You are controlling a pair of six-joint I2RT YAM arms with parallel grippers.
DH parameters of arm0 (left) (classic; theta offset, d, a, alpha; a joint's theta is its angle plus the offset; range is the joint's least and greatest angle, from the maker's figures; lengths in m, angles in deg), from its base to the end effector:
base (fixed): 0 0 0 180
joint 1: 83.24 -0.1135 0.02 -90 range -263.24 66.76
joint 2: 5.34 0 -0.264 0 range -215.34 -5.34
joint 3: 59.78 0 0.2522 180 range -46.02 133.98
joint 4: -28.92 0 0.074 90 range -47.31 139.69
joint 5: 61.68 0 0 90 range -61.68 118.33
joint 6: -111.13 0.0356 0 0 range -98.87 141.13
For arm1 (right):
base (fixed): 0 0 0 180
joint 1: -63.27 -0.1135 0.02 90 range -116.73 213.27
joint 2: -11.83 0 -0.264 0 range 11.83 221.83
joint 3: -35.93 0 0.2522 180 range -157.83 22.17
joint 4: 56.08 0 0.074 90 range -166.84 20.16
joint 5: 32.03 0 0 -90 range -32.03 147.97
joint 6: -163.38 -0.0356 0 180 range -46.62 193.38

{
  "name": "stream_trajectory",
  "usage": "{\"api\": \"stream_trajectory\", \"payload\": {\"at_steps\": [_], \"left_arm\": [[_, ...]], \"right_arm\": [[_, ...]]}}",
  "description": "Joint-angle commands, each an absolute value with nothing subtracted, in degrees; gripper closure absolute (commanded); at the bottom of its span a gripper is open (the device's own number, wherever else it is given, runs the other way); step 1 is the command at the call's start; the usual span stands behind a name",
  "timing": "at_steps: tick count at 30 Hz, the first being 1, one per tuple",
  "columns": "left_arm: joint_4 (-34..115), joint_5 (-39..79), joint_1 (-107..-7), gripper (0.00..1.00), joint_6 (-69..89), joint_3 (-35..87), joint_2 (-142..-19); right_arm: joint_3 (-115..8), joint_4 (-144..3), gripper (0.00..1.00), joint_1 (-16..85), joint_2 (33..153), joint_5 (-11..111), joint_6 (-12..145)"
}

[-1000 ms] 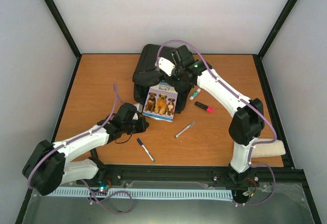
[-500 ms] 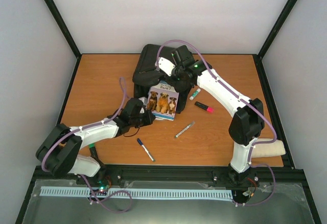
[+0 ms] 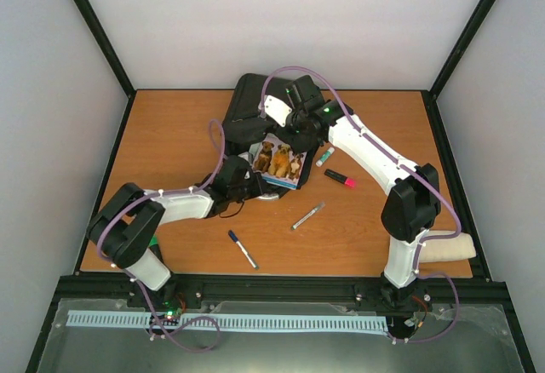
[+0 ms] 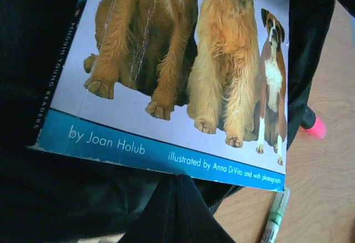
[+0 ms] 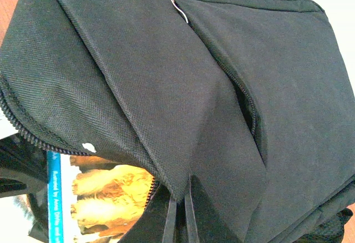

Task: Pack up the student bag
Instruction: Place the book in the student bag.

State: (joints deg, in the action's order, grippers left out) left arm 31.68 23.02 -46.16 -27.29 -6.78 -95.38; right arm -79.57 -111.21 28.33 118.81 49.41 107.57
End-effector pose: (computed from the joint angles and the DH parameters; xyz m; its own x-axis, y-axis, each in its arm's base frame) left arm 0.2418 -0.1869 0.1555 -0.8304 -0.3061 -0.4657 0.0540 0.7875 -0.6139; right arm 0.3425 0.2458 0.3240 -0.1274 -0.7669 -0.6290 -0.8725 0.3882 -0.2966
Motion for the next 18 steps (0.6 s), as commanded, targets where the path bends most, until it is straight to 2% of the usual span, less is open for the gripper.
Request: {"api": "stream_trajectory", "payload": {"at_steps": [1, 11, 18], "left_arm": [[25.2, 24.0, -45.6, 0.99, -28.7, -3.9, -97.8], [23.6, 29.1, -41.5, 0.99, -26.3, -13.1, -84.9], [15.5, 28.2, -38.5, 0.99, -28.9, -14.4, -89.4]], "right_arm": [[-81.1, -109.0, 0.97, 28.3, 117.7, 48.0, 107.1], [-81.0, -108.7, 0.97, 28.3, 117.0, 47.9, 107.0], [-81.0, -108.3, 0.97, 28.3, 117.2, 47.9, 106.2]]}}
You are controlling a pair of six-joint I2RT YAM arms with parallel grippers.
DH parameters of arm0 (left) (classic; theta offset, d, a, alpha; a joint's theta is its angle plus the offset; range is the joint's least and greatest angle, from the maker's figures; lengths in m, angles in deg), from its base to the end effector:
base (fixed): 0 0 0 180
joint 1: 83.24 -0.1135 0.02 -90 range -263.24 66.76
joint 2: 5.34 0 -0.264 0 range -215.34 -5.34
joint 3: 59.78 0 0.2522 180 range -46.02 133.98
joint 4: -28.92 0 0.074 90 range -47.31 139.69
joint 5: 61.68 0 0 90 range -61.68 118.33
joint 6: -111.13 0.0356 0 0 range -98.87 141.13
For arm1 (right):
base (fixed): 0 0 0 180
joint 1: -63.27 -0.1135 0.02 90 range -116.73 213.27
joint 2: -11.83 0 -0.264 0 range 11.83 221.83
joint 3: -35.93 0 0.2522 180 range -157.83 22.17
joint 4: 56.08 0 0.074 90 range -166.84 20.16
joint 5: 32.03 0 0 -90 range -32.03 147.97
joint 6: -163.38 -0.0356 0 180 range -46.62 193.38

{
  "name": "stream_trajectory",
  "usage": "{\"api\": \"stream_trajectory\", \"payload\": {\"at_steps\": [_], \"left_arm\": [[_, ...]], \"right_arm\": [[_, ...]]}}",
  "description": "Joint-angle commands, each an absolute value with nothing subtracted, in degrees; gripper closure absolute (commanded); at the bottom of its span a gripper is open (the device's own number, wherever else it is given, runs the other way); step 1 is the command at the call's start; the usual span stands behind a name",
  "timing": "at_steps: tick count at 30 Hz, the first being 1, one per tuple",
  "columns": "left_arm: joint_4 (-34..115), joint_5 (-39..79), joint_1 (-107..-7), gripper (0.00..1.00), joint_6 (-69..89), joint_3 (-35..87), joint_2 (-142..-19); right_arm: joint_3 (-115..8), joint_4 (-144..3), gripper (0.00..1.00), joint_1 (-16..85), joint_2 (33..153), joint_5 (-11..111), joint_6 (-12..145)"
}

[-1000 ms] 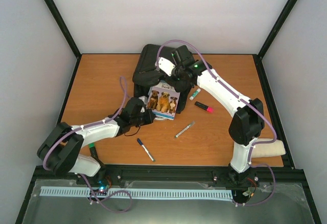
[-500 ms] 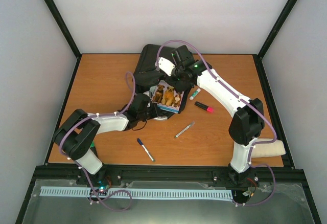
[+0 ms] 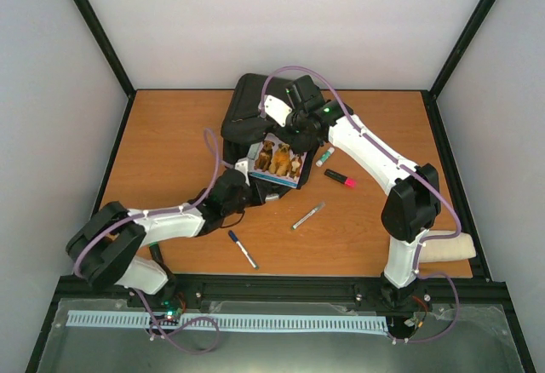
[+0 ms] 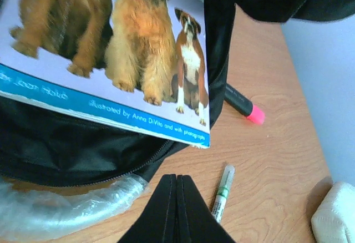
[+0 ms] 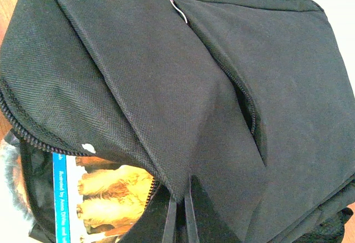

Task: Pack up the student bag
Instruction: Place the book in the student bag.

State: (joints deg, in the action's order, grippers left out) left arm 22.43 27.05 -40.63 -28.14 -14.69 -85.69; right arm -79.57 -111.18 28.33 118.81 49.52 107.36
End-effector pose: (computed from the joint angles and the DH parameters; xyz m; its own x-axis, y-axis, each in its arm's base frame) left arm 0.2039 -0.1886 0.1754 -0.7549 -0.3350 -0.5639 0.1825 0.7184 -0.6712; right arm 0.3426 0.2457 0.3240 -0.1308 -0.7658 -0.6296 -0.8712 0.3919 -0.2957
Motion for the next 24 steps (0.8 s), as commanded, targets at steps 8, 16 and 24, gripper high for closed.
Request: {"api": "stream_trajectory", "payload": {"at_steps": [8, 16, 24], "left_arm": [[9.2, 27.5, -36.3, 0.99, -31.5, -9.0, -100.5], [9.9, 30.1, -36.3, 0.99, -31.0, -3.2, -106.0], [9.7, 32.5, -36.6, 0.99, -30.8, 0.9, -110.7]], "right_arm": [[-81.9, -108.6, 0.97, 28.3, 117.4, 47.6, 105.7], [-81.6, -109.0, 0.97, 28.3, 117.5, 47.3, 105.7], [-81.8, -109.1, 0.97, 28.3, 117.7, 46.3, 105.2]]}}
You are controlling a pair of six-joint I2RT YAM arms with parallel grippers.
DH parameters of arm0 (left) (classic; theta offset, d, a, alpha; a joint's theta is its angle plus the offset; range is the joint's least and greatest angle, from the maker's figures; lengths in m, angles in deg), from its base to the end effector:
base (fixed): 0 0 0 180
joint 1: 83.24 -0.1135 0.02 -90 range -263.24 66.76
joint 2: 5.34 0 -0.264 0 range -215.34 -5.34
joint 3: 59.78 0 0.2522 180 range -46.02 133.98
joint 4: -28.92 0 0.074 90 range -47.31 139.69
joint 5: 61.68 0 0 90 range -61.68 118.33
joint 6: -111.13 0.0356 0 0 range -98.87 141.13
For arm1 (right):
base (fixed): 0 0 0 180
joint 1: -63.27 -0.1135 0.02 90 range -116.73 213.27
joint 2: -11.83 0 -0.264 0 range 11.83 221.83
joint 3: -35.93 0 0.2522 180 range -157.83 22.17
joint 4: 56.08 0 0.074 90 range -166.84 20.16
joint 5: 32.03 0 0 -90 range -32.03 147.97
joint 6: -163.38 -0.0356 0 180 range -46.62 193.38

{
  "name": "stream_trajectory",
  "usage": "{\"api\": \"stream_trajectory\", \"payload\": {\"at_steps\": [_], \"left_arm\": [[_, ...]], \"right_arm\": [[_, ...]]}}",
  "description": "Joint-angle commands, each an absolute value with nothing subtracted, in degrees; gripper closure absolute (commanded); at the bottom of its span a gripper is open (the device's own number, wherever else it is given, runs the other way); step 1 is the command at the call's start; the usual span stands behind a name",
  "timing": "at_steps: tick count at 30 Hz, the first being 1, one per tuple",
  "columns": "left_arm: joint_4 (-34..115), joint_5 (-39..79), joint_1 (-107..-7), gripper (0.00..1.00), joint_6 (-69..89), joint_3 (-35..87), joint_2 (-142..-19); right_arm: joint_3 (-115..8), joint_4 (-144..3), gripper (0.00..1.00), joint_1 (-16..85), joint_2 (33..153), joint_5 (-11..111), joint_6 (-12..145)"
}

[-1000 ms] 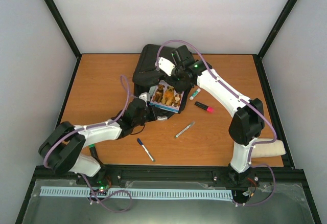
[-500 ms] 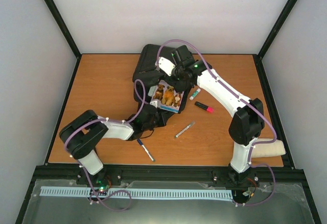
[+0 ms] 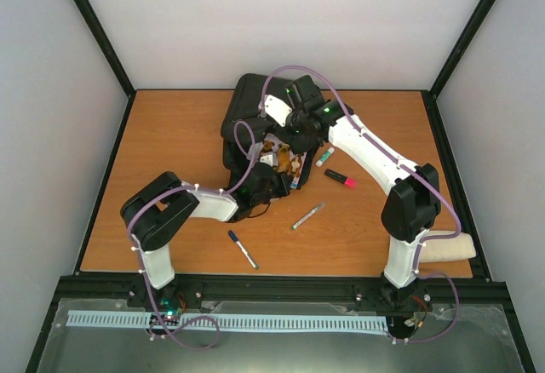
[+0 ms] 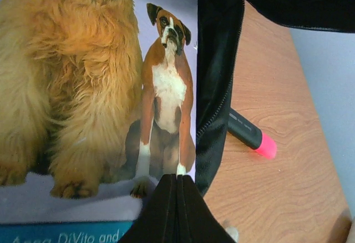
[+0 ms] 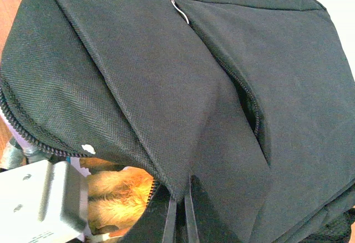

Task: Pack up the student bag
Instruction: Place the book in the student bag.

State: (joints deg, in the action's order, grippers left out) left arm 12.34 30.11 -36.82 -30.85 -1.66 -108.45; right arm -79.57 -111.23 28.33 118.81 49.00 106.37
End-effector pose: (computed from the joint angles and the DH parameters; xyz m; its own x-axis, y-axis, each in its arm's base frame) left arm 0.2453 -0.2561 0.1402 -0.7575 -0.3462 -0.5535 0.1759 0.7082 -0.6838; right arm 0.3423 0.2459 0.3240 -0.1440 -0.7567 -0.6377 -0.8726 0.4010 -0.2788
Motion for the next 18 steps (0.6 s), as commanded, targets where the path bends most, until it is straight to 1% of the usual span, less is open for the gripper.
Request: {"api": "stream_trajectory", "payload": {"at_steps": [1, 4, 7, 10, 12, 18], "left_arm": [[9.2, 32.5, -36.7, 0.99, -30.7, 1.0, -110.8], [9.3, 31.3, -36.6, 0.99, -29.5, 0.7, -109.1], [9.9, 31.2, -36.0, 0.99, -28.6, -2.6, -103.7], [13.6, 31.3, -35.8, 0.99, -30.1, -5.1, -99.4], [16.4, 31.1, -35.6, 0.99, -31.8, -5.9, -98.2], [17.6, 32.7, -35.4, 0.99, -34.2, -7.9, -99.0]], "right_arm": [[-81.7, -109.1, 0.97, 28.3, 117.7, 46.3, 105.2], [-81.7, -109.2, 0.97, 28.3, 118.0, 46.1, 105.3], [-81.9, -109.2, 0.97, 28.3, 118.2, 46.0, 105.2], [-81.9, -109.2, 0.97, 28.3, 118.1, 45.7, 105.1], [-81.8, -109.3, 0.97, 28.3, 118.0, 45.7, 105.1], [-81.8, -109.2, 0.97, 28.3, 117.8, 45.8, 105.1]]}}
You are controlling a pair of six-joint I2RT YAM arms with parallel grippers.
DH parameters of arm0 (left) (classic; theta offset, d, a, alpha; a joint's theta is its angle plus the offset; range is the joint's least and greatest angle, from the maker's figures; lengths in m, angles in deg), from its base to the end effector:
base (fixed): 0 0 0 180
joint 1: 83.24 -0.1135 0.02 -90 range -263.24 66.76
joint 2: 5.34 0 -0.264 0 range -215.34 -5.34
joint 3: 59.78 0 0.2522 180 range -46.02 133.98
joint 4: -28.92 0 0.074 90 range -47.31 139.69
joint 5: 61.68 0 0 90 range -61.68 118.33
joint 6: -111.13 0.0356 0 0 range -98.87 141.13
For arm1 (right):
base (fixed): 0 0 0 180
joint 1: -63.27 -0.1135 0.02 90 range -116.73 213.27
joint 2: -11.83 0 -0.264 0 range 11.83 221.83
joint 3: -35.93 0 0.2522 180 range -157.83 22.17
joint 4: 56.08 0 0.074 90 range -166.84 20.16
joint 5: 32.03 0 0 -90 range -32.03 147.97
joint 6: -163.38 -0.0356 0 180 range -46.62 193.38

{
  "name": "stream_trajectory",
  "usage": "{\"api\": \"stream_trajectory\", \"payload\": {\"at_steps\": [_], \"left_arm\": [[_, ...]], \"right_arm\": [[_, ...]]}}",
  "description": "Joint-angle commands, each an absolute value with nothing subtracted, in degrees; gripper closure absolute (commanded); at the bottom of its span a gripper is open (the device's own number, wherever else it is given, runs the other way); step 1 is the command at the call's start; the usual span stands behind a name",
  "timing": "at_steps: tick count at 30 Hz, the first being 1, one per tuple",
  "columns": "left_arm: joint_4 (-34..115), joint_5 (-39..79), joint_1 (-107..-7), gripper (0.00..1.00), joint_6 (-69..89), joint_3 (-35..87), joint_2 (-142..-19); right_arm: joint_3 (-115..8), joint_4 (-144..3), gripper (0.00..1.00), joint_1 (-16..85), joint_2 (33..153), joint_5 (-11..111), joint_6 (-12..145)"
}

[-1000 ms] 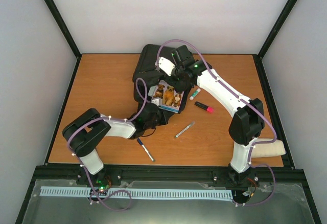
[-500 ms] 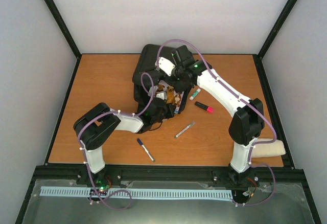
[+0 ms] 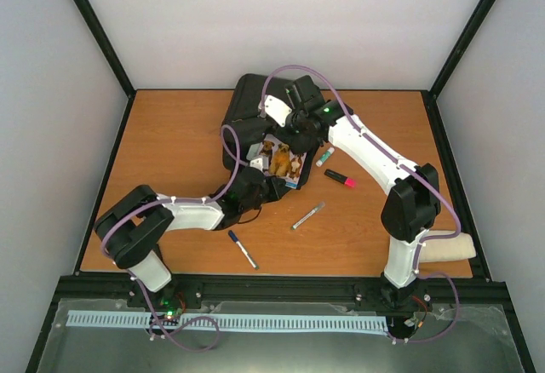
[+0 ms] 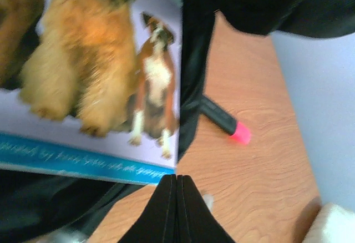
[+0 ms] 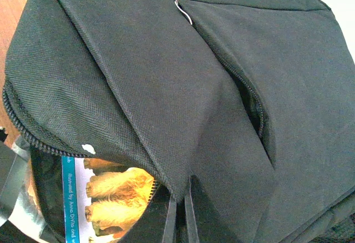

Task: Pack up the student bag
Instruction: Place the book in the student bag.

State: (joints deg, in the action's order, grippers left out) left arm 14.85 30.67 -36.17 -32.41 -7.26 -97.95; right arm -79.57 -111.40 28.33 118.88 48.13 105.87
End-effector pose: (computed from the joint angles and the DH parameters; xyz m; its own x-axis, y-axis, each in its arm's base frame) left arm 0.2214 -0.2358 0.1667 -0.7458 -0.3782 -0.5485 0.1795 0.6788 -0.7121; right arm 0.3420 0.2464 0.3234 -0.1501 -0.7505 -0.6436 -0.8781 0.4003 -0.2620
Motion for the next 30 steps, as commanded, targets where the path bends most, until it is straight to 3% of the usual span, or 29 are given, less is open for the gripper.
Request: {"api": "stream_trajectory", "payload": {"at_steps": [1, 30], "left_arm": [[18.1, 32.8, -35.4, 0.99, -34.5, -7.4, -99.6], [17.8, 40.5, -37.4, 0.99, -34.3, 4.4, -112.1]], "right_arm": [[-81.8, -109.2, 0.97, 28.3, 117.9, 45.8, 105.0], [-81.6, -109.6, 0.97, 28.3, 118.8, 45.0, 105.0]]}}
